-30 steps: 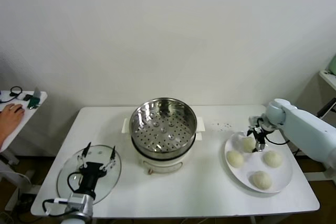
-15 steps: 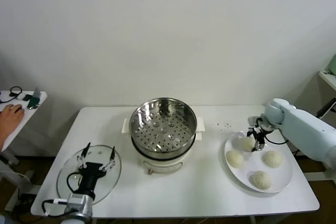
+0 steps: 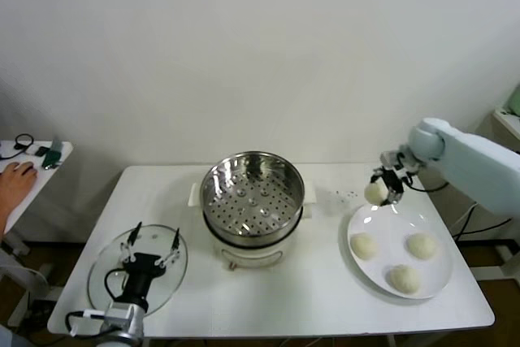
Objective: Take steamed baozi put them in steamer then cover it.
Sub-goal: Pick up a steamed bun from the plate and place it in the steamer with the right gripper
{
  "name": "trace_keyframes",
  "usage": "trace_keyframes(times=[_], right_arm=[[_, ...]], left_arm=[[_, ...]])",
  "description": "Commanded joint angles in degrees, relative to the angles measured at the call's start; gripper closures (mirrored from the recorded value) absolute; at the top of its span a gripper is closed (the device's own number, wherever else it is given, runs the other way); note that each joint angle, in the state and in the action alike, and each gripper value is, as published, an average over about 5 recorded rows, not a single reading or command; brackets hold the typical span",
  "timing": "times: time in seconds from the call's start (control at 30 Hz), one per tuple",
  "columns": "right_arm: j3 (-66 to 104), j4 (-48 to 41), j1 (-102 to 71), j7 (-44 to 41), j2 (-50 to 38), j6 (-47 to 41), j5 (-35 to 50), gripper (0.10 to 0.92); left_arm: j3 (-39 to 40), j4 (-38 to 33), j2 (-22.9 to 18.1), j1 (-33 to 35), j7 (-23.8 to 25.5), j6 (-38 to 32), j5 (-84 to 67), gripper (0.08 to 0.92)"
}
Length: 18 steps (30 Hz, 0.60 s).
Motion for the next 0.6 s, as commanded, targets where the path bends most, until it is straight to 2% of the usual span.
trace_keyframes(times=[0.03, 0.23, 0.37, 0.6], right_arm=[[-18.30, 7.76, 24.51, -0.68, 5.88, 7.89, 7.39, 0.313], [-17.72, 7.05, 26.37, -0.94, 14.79, 12.89, 6.54, 0.311], [-16.34, 5.79, 25.18, -0.67, 21.23, 17.65, 2.57, 0.310], [-11.87, 1.72, 18.34, 1.43, 31.59, 26.85, -12.43, 0.306]], left_arm=[[0.12, 0.04, -0.04, 0.30, -0.04, -0.21, -0.23, 0.177], [0.28, -0.30, 0.59, 1.01, -0.03, -0.09, -1.88, 0.177], [0.30, -0.45, 0.73, 1.00, -0.03, -0.09, -1.88, 0.177], [0.07, -0.21, 1.80, 1.09, 0.00, -0.13, -2.18, 0.177]])
